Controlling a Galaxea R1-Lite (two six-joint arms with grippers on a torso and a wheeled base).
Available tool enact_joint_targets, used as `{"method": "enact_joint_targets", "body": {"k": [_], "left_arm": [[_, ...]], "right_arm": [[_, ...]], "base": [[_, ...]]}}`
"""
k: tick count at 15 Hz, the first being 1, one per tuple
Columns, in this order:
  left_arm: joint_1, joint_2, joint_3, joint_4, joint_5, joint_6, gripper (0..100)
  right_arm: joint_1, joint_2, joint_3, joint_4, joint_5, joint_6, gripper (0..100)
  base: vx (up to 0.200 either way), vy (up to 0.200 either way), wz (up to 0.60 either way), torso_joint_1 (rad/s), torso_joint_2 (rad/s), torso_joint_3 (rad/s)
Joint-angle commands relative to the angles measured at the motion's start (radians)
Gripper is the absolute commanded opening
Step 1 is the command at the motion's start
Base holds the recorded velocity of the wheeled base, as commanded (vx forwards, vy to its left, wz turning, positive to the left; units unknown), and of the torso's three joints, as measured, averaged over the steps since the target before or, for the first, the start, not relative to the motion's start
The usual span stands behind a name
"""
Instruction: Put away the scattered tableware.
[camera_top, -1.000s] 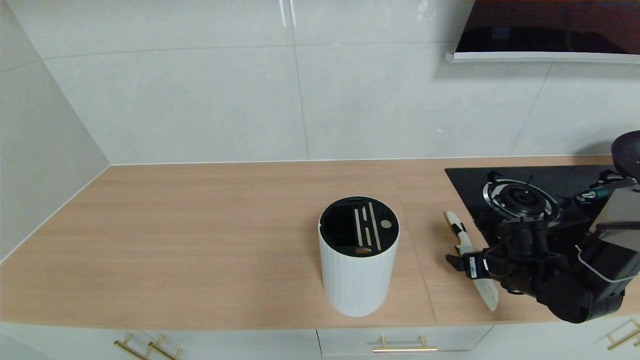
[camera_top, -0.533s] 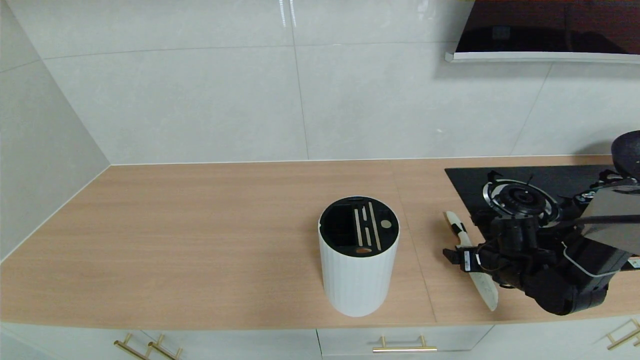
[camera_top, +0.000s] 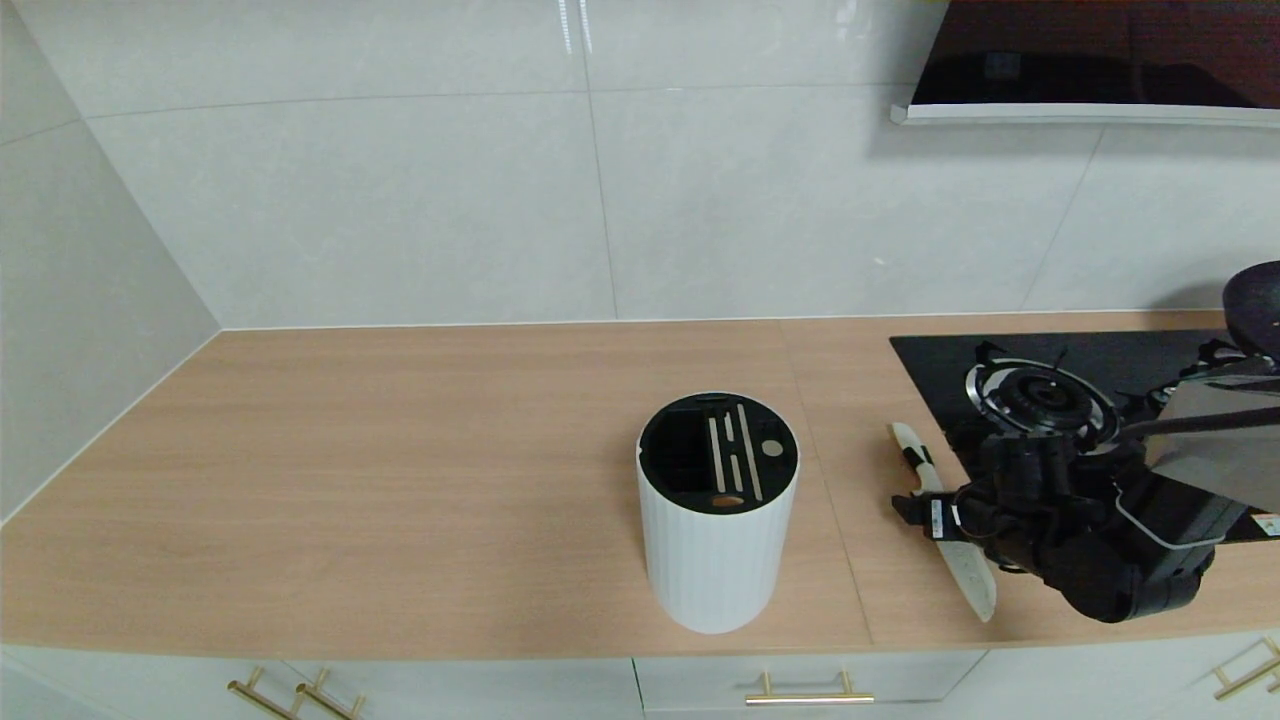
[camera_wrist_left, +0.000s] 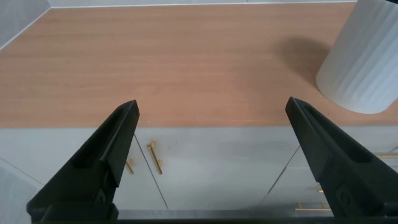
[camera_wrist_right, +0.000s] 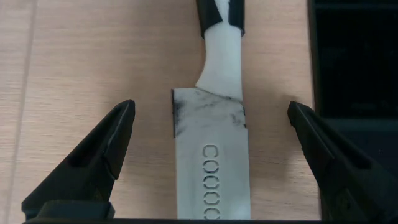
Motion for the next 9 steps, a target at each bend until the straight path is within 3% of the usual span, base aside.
{"method": "enact_joint_targets", "body": {"k": [1, 4, 5, 9], "left_arm": [[0.0, 0.0, 0.0, 0.0, 0.001, 0.0, 100], [0.0, 0.0, 0.0, 0.0, 0.001, 0.0, 100], [0.0, 0.0, 0.0, 0.0, 0.001, 0.0, 100], [0.0, 0.0, 0.0, 0.0, 0.001, 0.0, 100]], "right_arm": [[-0.001, 0.01, 0.0, -0.018, -0.001, -0.001, 100], [0.001, 0.029, -0.002, -0.041, -0.023, -0.002, 100], [0.001, 0.032, -0.002, -0.041, -0.023, -0.002, 0], [0.002, 0.058, -0.016, -0.041, -0.024, -0.002, 0]], "base": [[0.0, 0.0, 0.0, 0.0, 0.0, 0.0], [0.0, 0.0, 0.0, 0.0, 0.0, 0.0], [0.0, 0.0, 0.0, 0.0, 0.0, 0.0], [0.0, 0.0, 0.0, 0.0, 0.0, 0.0]]}}
